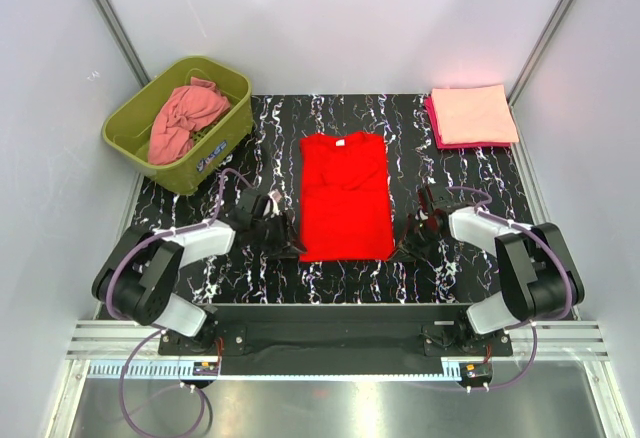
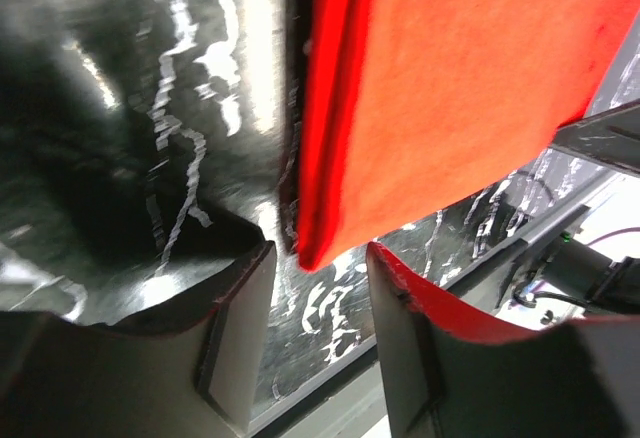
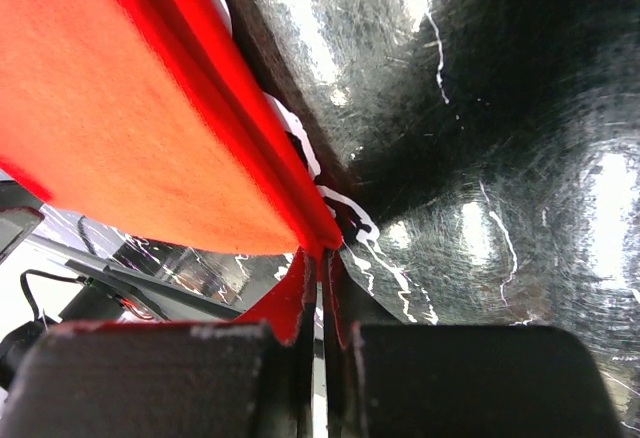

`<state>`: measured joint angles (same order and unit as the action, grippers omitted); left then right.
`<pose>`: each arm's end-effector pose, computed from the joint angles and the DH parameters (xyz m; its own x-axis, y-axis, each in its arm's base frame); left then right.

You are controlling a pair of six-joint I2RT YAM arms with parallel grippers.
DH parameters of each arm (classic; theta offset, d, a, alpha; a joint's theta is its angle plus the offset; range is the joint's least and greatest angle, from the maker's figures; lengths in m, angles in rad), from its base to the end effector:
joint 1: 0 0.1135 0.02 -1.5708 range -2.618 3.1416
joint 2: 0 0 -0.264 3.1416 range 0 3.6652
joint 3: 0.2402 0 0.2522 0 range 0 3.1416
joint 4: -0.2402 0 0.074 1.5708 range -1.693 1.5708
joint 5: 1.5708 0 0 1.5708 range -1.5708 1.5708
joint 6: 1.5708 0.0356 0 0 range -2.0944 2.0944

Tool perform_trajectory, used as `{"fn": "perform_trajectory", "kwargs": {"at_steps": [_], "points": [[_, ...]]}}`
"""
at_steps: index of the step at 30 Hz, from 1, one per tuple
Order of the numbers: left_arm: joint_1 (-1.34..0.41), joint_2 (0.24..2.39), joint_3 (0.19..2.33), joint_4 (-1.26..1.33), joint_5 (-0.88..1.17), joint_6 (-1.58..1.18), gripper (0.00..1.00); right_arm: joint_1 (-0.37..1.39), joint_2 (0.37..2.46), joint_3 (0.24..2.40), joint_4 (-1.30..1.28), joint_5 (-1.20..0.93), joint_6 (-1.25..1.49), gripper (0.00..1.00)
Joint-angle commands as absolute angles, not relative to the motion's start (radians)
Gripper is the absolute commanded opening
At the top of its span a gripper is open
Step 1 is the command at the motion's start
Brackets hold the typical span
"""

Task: Fold and stack the t-shirts
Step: Fold the tshirt

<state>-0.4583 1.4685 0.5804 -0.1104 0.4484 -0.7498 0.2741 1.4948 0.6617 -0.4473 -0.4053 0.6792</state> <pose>0.2188 -0.1251 0.1347 -0.9669 -0.2078 -0.1480 -0.0679 0.7689 -0.6358 0.2269 0.0784 0.1336 -0.9422 0.3348 0.0145 0.3013 0.8275 0.4738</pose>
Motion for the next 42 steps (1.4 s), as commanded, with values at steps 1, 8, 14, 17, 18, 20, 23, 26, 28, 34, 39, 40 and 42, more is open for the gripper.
{"fn": "perform_trajectory", "kwargs": {"at_steps": [1, 8, 14, 17, 18, 20, 23, 26, 28, 34, 39, 40, 42], "points": [[-0.485, 1.537, 0.517, -0.123, 0.379, -0.756, 0.45, 0.278, 1.456, 0.652, -0.448, -0.400, 0.673, 0.00], [-0.554, 1.531, 0.488, -0.118, 0.321, -0.808, 0.22, 0.278, 1.416, 0.653, -0.469, -0.390, 0.672, 0.00], [-0.574, 1.519, 0.514, -0.176, 0.259, -0.804, 0.00, 0.278, 1.401, 0.646, -0.477, -0.390, 0.672, 0.00], [-0.574, 1.503, 0.532, -0.212, 0.247, -0.788, 0.00, 0.278, 1.388, 0.640, -0.488, -0.390, 0.673, 0.00], [-0.574, 1.499, 0.532, -0.218, 0.261, -0.784, 0.00, 0.278, 1.376, 0.640, -0.498, -0.388, 0.673, 0.00], [-0.580, 1.458, 0.534, -0.221, 0.271, -0.788, 0.00, 0.279, 1.362, 0.643, -0.515, -0.379, 0.670, 0.00], [-0.587, 1.393, 0.531, -0.221, 0.314, -0.821, 0.00, 0.290, 1.321, 0.663, -0.561, -0.362, 0.669, 0.00], [-0.589, 1.336, 0.535, -0.219, 0.374, -0.848, 0.00, 0.307, 1.264, 0.704, -0.624, -0.336, 0.676, 0.00], [-0.594, 1.296, 0.551, -0.235, 0.379, -0.856, 0.00, 0.317, 1.247, 0.721, -0.644, -0.322, 0.678, 0.00], [-0.595, 1.184, 0.597, -0.302, 0.385, -0.893, 0.00, 0.327, 1.198, 0.764, -0.699, -0.288, 0.677, 0.00], [-0.595, 1.152, 0.666, -0.370, 0.364, -0.888, 0.00, 0.330, 1.173, 0.819, -0.735, -0.264, 0.654, 0.00], [-0.595, 1.167, 0.701, -0.374, 0.359, -0.882, 0.00, 0.330, 1.178, 0.836, -0.741, -0.246, 0.640, 0.00], [-0.575, 1.201, 0.757, -0.402, 0.353, -0.862, 0.00, 0.328, 1.207, 0.896, -0.750, -0.229, 0.617, 0.00]]}}
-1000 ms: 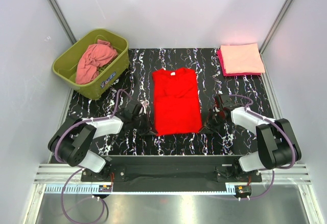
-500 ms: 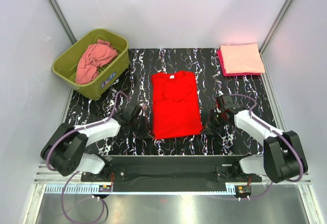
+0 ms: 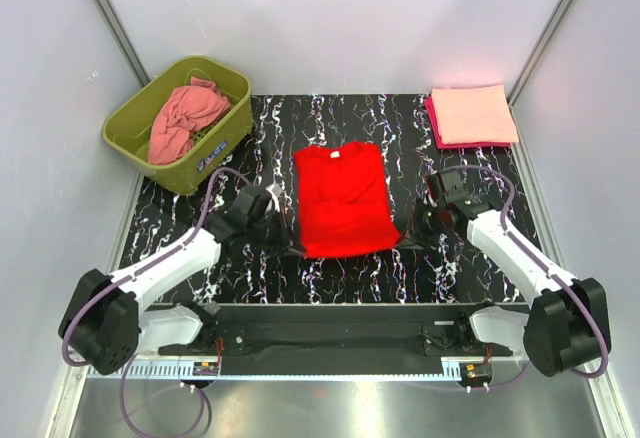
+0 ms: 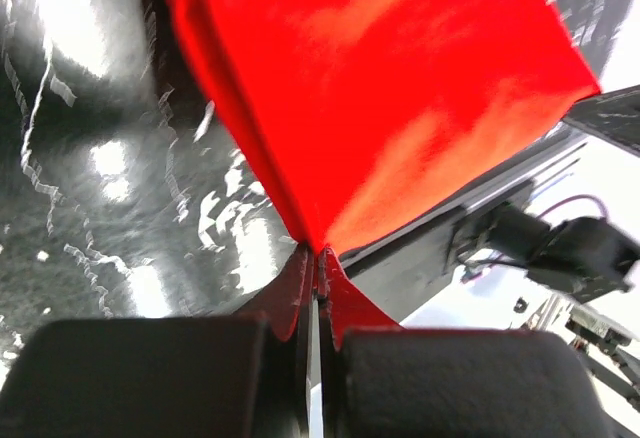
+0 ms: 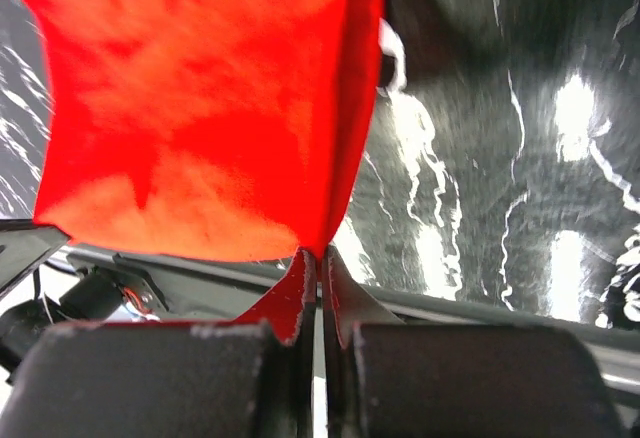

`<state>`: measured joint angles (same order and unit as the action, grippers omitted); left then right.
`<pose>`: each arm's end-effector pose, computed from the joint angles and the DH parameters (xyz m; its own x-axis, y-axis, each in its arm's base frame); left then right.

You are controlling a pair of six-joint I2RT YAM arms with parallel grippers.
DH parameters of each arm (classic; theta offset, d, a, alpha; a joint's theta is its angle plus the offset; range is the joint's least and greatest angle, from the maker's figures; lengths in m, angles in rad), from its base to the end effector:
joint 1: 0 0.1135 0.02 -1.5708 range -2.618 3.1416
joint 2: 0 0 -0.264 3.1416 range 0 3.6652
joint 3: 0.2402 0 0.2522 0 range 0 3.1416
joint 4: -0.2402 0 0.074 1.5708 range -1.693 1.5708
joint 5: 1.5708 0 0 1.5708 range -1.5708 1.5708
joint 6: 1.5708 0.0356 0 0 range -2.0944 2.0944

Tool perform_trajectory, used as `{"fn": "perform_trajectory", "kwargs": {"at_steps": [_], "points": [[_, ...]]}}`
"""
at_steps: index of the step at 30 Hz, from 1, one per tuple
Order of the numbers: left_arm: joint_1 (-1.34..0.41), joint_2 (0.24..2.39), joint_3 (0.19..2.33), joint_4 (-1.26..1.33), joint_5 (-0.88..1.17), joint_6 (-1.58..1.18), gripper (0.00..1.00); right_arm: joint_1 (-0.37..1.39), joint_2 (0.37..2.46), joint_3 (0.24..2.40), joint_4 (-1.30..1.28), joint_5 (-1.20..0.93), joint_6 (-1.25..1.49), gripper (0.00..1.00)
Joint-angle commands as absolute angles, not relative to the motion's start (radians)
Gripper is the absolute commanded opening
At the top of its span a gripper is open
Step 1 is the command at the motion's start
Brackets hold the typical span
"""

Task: Fold and stack the t-shirts
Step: Fold the tshirt

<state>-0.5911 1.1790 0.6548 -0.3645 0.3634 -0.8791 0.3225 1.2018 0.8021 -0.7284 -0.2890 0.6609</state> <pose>0.1830 -0.1381 0.2036 -0.9556 -0.2256 -0.1896 -0.0455 0.7485 -0.6615 0.2055 0.0794 0.2220 -0.9341 0.3082 -0.1801 0.1948 0.8629 0.4662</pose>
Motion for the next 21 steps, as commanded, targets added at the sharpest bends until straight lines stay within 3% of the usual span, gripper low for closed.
{"fn": "perform_trajectory", "kwargs": {"at_steps": [1, 8, 21], "points": [[-0.563, 1.210, 0.773, -0.411, 0.351, -0.856, 0.00, 0.330, 1.219, 0.917, -0.755, -0.213, 0.609, 0.00], [-0.437, 1.330, 0.980, -0.466, 0.371, -0.775, 0.00, 0.298, 1.400, 1.182, -0.773, -0.172, 0.529, 0.00], [-0.284, 1.760, 1.490, -0.485, 0.448, -0.706, 0.00, 0.253, 1.863, 1.751, -0.807, -0.221, 0.391, 0.00]]}}
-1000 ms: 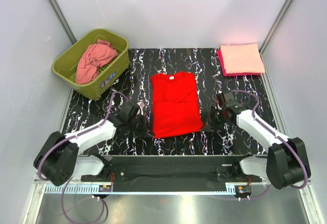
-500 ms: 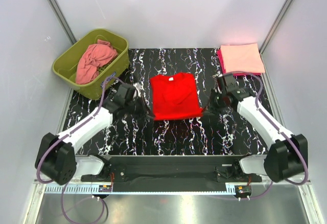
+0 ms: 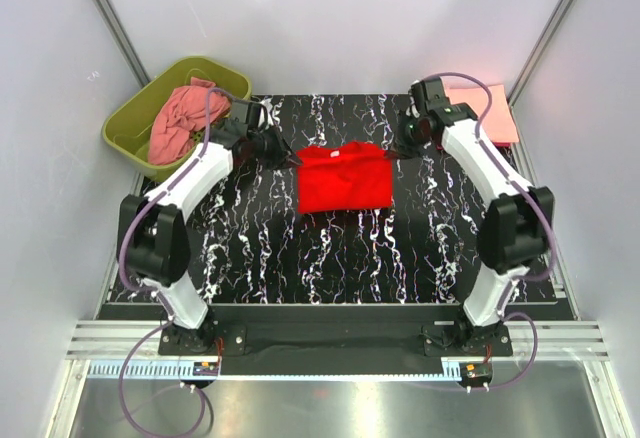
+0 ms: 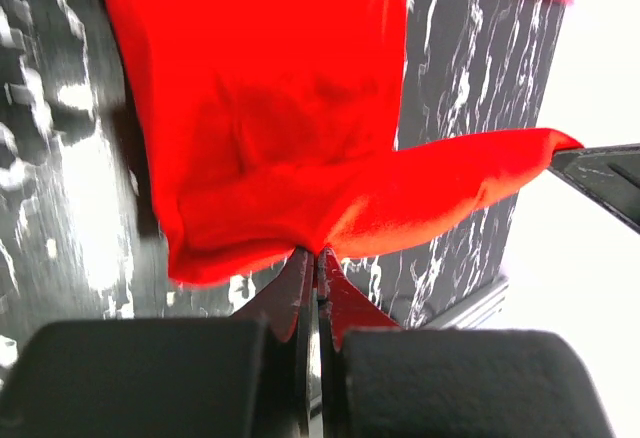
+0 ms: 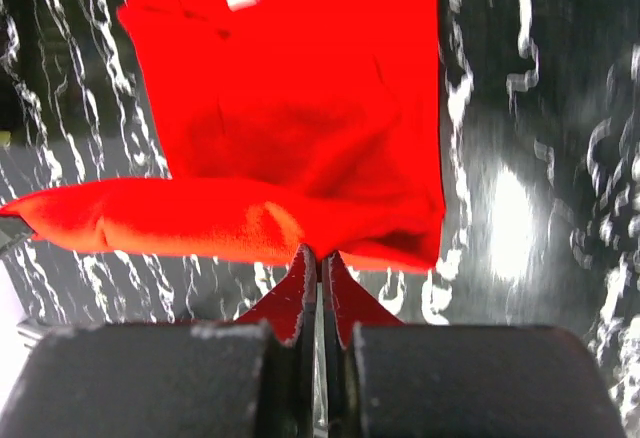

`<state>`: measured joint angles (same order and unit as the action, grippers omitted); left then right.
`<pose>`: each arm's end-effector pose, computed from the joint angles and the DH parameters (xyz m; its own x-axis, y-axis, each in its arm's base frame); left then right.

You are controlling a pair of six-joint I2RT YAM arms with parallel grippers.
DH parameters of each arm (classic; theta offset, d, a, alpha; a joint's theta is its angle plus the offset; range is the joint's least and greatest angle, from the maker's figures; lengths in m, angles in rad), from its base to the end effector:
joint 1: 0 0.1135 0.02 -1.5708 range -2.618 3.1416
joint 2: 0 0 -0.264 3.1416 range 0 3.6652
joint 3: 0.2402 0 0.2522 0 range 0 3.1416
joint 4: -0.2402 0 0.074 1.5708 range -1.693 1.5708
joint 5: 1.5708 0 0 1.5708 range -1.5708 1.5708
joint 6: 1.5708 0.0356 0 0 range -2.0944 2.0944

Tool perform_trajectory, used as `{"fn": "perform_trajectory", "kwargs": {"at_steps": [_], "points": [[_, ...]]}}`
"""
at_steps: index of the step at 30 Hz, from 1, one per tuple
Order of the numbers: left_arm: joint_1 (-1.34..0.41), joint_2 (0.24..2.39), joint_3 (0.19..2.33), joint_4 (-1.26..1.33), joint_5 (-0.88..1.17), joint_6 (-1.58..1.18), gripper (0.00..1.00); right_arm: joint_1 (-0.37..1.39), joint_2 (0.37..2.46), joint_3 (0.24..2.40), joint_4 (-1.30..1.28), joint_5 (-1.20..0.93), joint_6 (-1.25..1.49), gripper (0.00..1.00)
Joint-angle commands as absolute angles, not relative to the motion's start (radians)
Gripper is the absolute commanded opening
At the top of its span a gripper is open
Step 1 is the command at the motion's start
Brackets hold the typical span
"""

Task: Fold and stack the t-shirts
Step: Fold the tshirt

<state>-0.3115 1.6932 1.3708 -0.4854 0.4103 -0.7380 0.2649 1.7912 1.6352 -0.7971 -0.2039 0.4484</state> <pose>0.3548 -0.1292 0.2777 -0.8746 -0.3665 -0.3173 -0.0608 0.7323 -0.6783 0.3765 0.1096 0.3036 -0.8692 0.2041 -0.4503 0.0081 0.9166 0.3998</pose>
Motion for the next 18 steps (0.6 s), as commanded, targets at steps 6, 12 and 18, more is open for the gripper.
{"fn": "perform_trajectory", "kwargs": {"at_steps": [6, 12, 18], "points": [[-0.241, 1.977, 1.744, -0.528, 0.423, -0.663, 0.00, 0.244, 2.068, 1.986, -0.792, -0.273, 0.385, 0.00], [-0.201, 2.133, 1.854, -0.446, 0.436, -0.660, 0.00, 0.232, 2.229, 2.150, -0.732, -0.299, 0.387, 0.02], [-0.170, 2.276, 1.942, -0.356, 0.476, -0.663, 0.02, 0.218, 2.408, 2.299, -0.681, -0.343, 0.400, 0.07]]}}
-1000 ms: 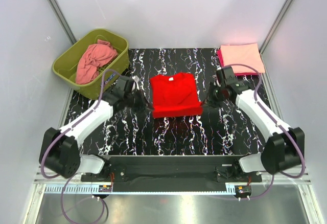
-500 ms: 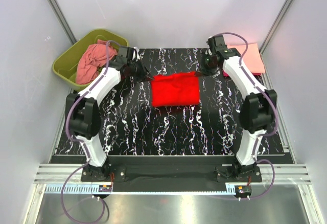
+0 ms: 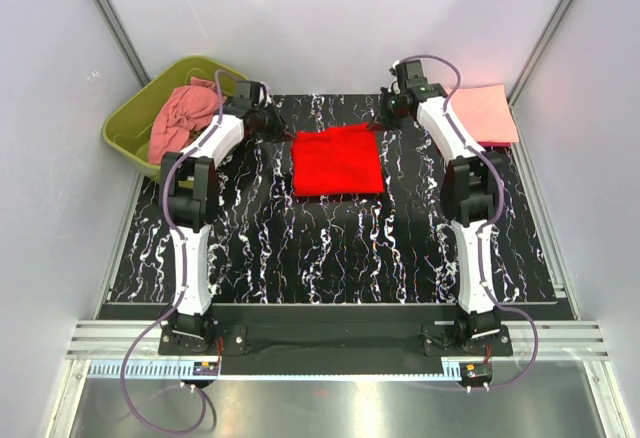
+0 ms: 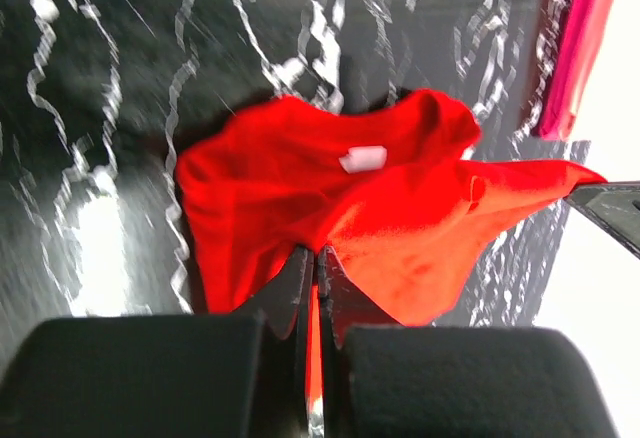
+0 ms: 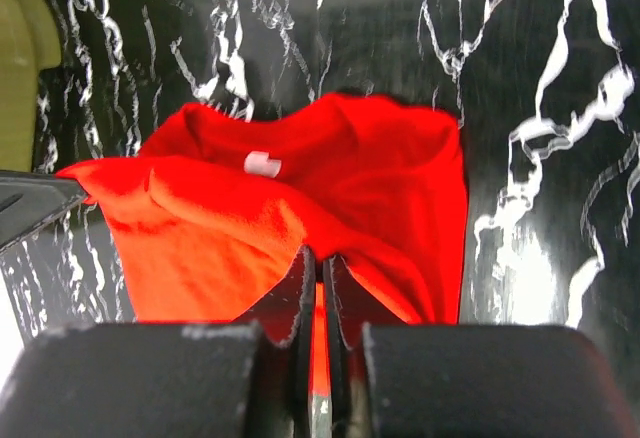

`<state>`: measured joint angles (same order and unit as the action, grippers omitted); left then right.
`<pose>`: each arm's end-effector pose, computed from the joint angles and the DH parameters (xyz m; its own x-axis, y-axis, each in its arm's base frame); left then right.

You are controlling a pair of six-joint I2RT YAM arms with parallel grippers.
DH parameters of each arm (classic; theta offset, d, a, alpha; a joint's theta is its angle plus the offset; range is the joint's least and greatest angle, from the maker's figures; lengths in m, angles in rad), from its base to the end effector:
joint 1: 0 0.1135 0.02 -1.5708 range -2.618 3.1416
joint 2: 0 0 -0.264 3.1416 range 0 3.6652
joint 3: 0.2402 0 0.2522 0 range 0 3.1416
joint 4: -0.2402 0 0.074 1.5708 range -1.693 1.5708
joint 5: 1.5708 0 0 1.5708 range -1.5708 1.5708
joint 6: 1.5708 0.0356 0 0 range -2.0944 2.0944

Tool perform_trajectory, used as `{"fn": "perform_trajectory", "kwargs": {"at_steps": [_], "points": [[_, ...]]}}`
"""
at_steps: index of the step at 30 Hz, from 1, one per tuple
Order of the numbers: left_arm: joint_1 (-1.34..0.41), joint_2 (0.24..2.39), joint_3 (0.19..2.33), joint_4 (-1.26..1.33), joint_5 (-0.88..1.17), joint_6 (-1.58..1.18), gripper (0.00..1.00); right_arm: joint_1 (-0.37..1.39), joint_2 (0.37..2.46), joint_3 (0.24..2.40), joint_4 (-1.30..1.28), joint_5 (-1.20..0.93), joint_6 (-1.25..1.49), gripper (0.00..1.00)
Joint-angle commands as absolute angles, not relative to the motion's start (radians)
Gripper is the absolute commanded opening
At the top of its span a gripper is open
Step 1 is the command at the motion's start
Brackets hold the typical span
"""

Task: Fold and stack the t-shirts
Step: Fold the tshirt

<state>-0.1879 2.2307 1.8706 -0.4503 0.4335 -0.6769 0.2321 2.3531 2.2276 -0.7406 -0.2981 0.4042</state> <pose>0.4938 -0.1091 0.2149 -0.8392 -0.4190 -0.3466 -0.0920 0.7376 -0.6690 0.5101 0.1313 0.2473 -0.8409 0.1875 -0.5076 -0.0808 0.8840 0.4605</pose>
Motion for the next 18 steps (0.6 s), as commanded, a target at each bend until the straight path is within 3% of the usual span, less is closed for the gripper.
{"fn": "perform_trajectory", "kwargs": {"at_steps": [1, 4, 5, 8, 10, 12, 13, 18], "points": [[-0.164, 2.290, 1.947, -0.326, 0.479, -0.672, 0.03, 0.218, 2.443, 2.319, -0.664, -0.359, 0.400, 0.08], [-0.147, 2.333, 1.947, -0.259, 0.476, -0.698, 0.04, 0.215, 2.505, 2.388, -0.617, -0.408, 0.380, 0.08], [-0.141, 2.351, 1.956, -0.243, 0.486, -0.701, 0.09, 0.213, 2.543, 2.407, -0.605, -0.417, 0.364, 0.08], [-0.140, 2.385, 2.008, -0.229, 0.495, -0.692, 0.27, 0.213, 2.588, 2.433, -0.581, -0.423, 0.330, 0.22], [-0.140, 2.388, 2.023, -0.213, 0.509, -0.681, 0.30, 0.212, 2.589, 2.431, -0.580, -0.401, 0.321, 0.41], [-0.141, 2.372, 2.020, -0.180, 0.532, -0.675, 0.34, 0.201, 2.568, 2.399, -0.574, -0.396, 0.305, 0.46], [-0.141, 2.350, 2.008, -0.172, 0.543, -0.673, 0.35, 0.198, 2.556, 2.381, -0.560, -0.391, 0.304, 0.53], [-0.159, 2.267, 1.947, -0.114, 0.549, -0.660, 0.38, 0.175, 2.465, 2.284, -0.554, -0.376, 0.273, 0.59]]}}
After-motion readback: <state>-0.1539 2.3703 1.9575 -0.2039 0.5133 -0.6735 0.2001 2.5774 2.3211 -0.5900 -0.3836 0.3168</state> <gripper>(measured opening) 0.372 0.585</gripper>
